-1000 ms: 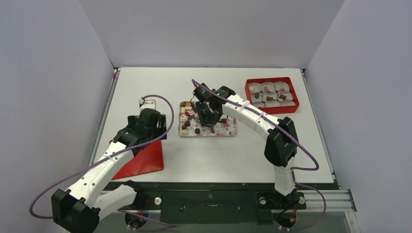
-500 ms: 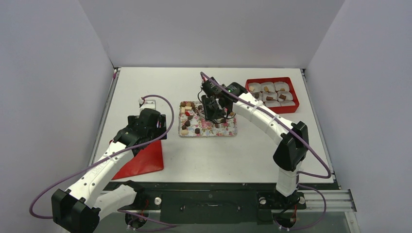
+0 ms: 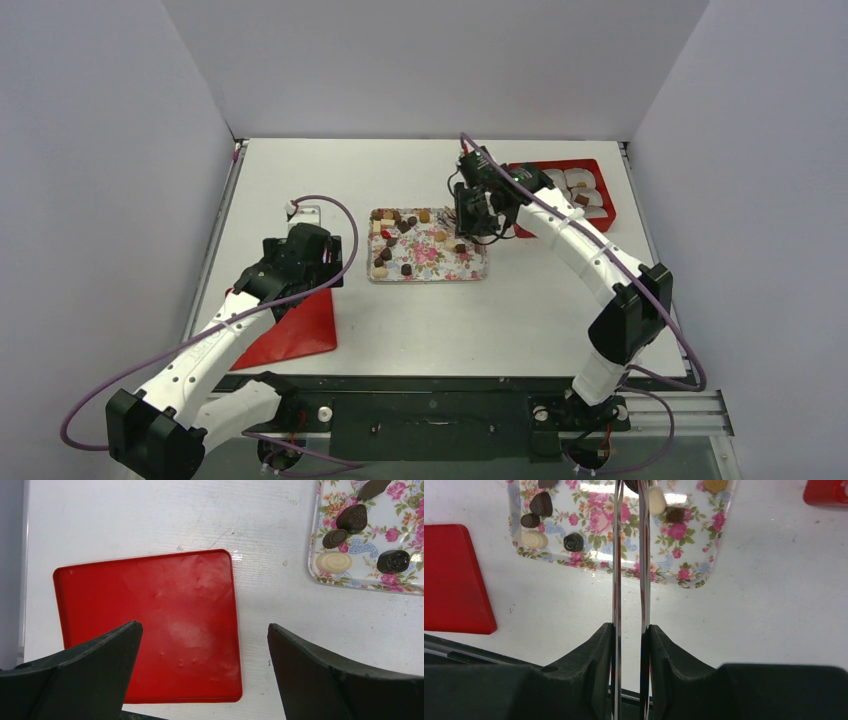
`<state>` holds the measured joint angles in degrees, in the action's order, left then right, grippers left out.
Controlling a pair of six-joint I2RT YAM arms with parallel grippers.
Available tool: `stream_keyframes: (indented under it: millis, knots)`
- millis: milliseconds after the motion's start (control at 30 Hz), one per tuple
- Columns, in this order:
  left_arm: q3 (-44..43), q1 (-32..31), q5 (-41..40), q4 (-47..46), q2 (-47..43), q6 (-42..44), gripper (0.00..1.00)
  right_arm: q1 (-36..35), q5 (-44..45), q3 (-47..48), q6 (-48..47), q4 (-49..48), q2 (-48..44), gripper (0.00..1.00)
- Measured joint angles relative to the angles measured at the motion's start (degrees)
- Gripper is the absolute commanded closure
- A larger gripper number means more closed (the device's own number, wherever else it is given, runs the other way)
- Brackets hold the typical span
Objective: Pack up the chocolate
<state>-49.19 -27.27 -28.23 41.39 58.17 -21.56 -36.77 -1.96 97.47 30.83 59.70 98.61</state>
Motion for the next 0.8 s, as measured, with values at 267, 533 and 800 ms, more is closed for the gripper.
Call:
stream_keyframes:
  millis: [267,533,800]
  knots:
    - [0.0,0.0,0.02,0.0,0.0,0.0,0.04,8.55,-0.26,-3.15,-0.17,0.09,-5.64,0.74]
    - [0.0,0.0,0.04,0.0,0.0,0.0,0.04,20.59,-0.46,-6.91,-1.49,0.09,-9.16,0.74]
    - [0.0,0.0,0.07,0.0,-0.13,0.0,0.03,30.25,-0.59,-8.35,-2.82,-0.07,-9.33,0.74]
